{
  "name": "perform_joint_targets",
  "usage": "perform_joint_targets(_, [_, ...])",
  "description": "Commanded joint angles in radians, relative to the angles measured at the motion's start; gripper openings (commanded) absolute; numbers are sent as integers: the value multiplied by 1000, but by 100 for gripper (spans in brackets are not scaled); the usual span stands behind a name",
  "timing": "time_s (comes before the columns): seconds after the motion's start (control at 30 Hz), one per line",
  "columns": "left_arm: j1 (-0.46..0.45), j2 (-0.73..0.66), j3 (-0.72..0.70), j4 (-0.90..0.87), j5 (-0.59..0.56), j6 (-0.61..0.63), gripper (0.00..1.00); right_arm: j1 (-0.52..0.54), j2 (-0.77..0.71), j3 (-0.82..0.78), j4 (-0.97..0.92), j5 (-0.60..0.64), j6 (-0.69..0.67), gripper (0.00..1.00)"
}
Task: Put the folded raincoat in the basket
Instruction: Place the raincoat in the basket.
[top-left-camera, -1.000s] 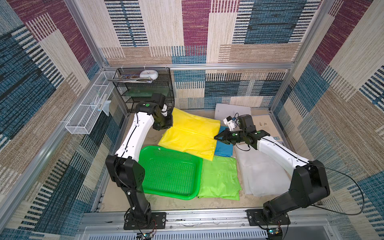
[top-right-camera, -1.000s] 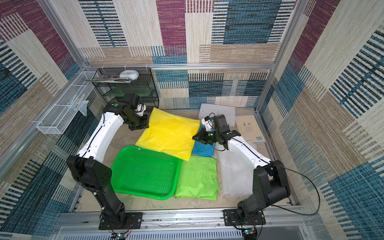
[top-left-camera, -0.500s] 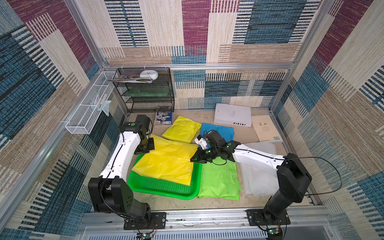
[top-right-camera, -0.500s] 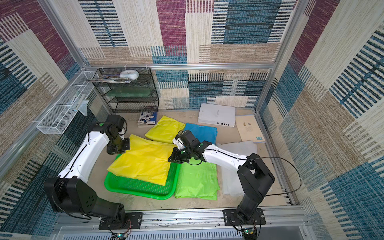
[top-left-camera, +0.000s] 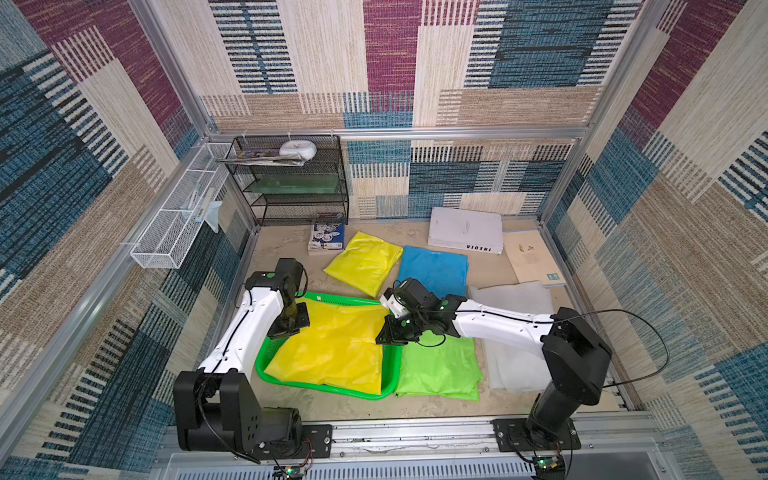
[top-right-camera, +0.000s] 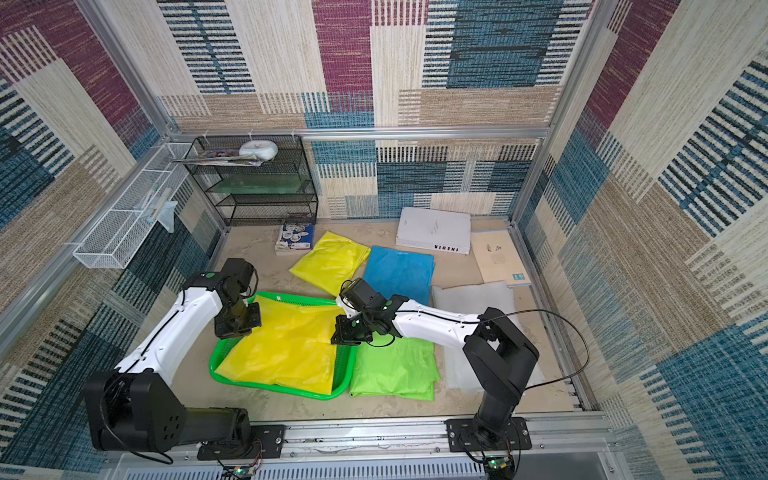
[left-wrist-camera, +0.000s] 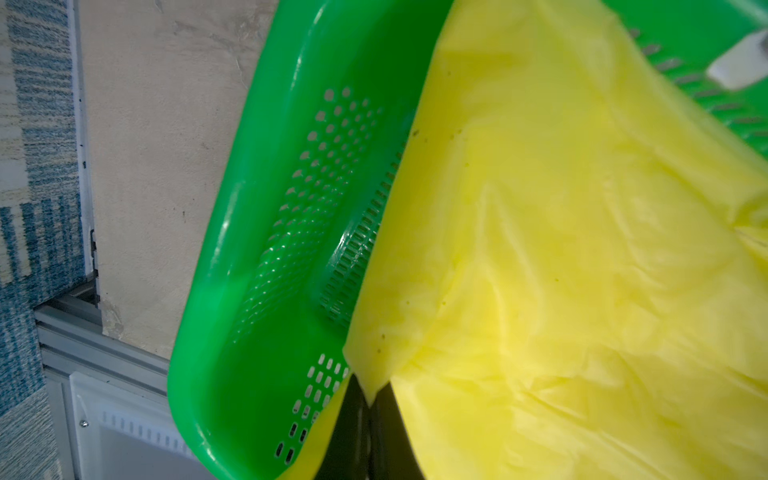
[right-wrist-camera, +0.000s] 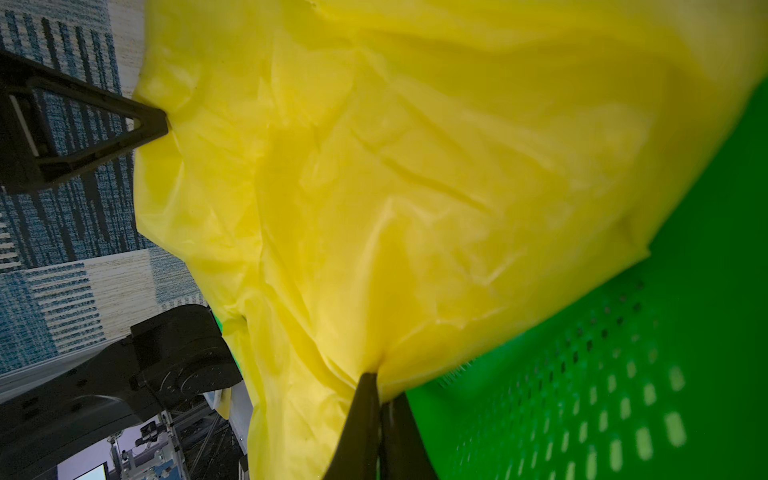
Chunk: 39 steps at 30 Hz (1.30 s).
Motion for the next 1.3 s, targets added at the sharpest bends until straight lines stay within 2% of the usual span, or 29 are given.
perform_joint_targets(0.0, [1, 27, -9, 55, -51, -29, 0, 2, 9, -10, -17, 53, -17, 0])
perform_joint_targets(0.2, [1, 82, -44, 86, 11, -46, 0, 3, 23, -29, -15, 76, -37, 0])
perform_joint_targets(0.33, [-1, 34, -85, 85, 34, -60, 0, -2, 20, -21, -68, 100, -97, 0])
perform_joint_targets(0.43, [-26, -28, -118, 91, 110, -98, 0, -22, 8, -19, -154, 111, -182, 0])
perform_joint_targets(0.63, [-176, -79, -164, 117, 171, -241, 0, -147, -69, -96, -269, 113, -314, 0])
perform_joint_targets(0.87, [-468, -44, -192, 237, 197, -442, 0, -308, -158, -122, -397, 111, -446, 0])
perform_joint_targets(0.93, [-498, -29, -173, 232, 184, -443, 0, -338, -194, -135, -388, 90, -453, 0])
perform_joint_targets(1.1, [-497, -19, -130, 163, 78, -406, 0, -340, -190, -122, -373, -10, -423, 0])
perform_joint_targets(1.27, [-497, -13, -136, 129, 19, -391, 0, -328, -170, -139, -324, -21, -365, 0])
